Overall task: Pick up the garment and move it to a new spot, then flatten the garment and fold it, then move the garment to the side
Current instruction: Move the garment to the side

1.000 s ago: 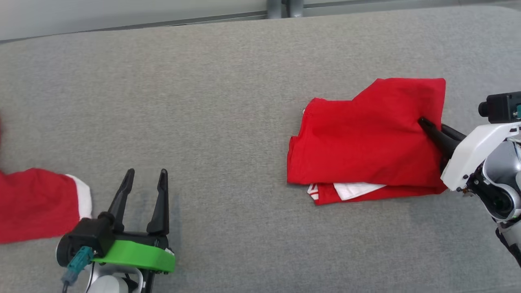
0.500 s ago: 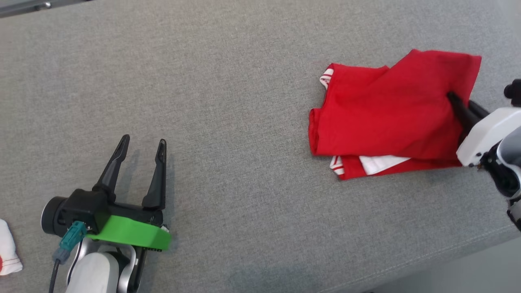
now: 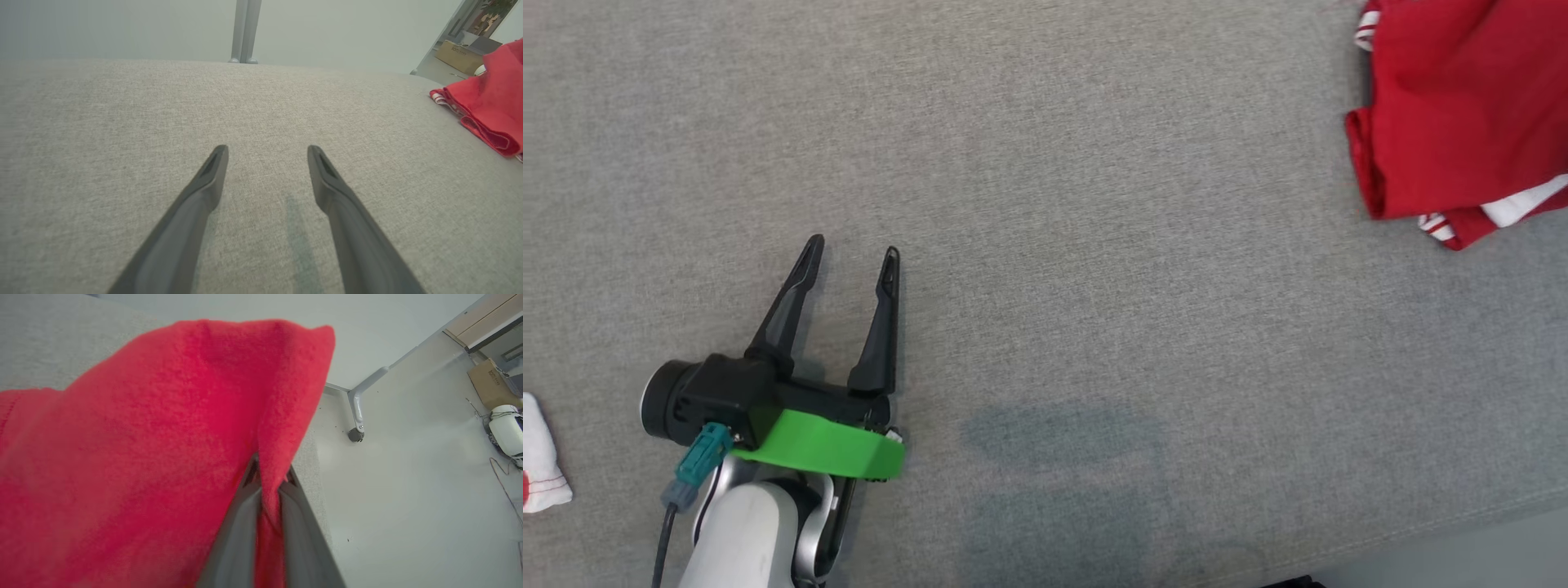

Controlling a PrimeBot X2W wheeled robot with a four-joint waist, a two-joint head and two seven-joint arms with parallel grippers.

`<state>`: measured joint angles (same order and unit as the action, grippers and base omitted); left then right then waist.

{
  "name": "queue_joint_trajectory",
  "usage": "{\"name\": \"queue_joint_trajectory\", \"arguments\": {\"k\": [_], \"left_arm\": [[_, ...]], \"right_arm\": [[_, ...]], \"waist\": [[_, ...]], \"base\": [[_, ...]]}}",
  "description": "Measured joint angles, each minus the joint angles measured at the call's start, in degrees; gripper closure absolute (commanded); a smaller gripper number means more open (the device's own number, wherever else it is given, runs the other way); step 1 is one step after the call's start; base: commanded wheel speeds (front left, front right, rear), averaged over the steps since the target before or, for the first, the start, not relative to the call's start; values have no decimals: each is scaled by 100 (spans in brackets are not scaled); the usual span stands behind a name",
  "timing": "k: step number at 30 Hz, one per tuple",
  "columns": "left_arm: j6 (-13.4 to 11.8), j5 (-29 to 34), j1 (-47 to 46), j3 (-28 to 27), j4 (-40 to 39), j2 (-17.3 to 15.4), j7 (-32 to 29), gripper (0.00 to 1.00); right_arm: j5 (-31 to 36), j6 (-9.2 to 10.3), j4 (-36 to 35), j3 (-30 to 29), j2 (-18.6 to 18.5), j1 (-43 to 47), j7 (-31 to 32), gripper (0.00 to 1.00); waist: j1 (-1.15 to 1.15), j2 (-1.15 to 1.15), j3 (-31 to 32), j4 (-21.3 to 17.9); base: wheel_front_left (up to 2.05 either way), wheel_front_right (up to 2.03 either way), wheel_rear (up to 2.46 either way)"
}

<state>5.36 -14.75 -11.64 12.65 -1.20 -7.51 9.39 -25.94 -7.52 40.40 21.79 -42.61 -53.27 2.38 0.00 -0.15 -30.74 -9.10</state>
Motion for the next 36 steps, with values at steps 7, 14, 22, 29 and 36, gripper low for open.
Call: {"name": "queue_joint_trajectory", "arguments": {"k": [7, 14, 22, 29, 36], "left_arm": [[-91, 12, 27, -19, -120, -42, -24, 0], [-143, 7, 103, -68, -174, -112, -49, 0], [-143, -136, 261, -148, 41, -175, 79, 0], [-179, -355, 654, -387, 426, -220, 316, 0], [-223, -437, 928, -575, 749, -216, 481, 0]], "right_arm": [[116, -1, 912, -54, -168, -219, 82, 100], [520, -2, 1750, -443, 108, -233, -553, 0], [526, -1, 1506, -755, 530, -68, -1636, 0], [392, -1, -227, -1089, 521, 1157, -1738, 0], [914, 0, -2341, -2033, 1258, 3393, -1744, 0]], "waist": [[0, 0, -154, 271], [0, 0, -88, 235], [0, 0, 368, 126], [0, 0, 1065, 125], [-1, 0, 1787, 287]], "base": [[0, 0, 0], [0, 0, 0], [0, 0, 0], [0, 0, 0], [0, 0, 0]]}}
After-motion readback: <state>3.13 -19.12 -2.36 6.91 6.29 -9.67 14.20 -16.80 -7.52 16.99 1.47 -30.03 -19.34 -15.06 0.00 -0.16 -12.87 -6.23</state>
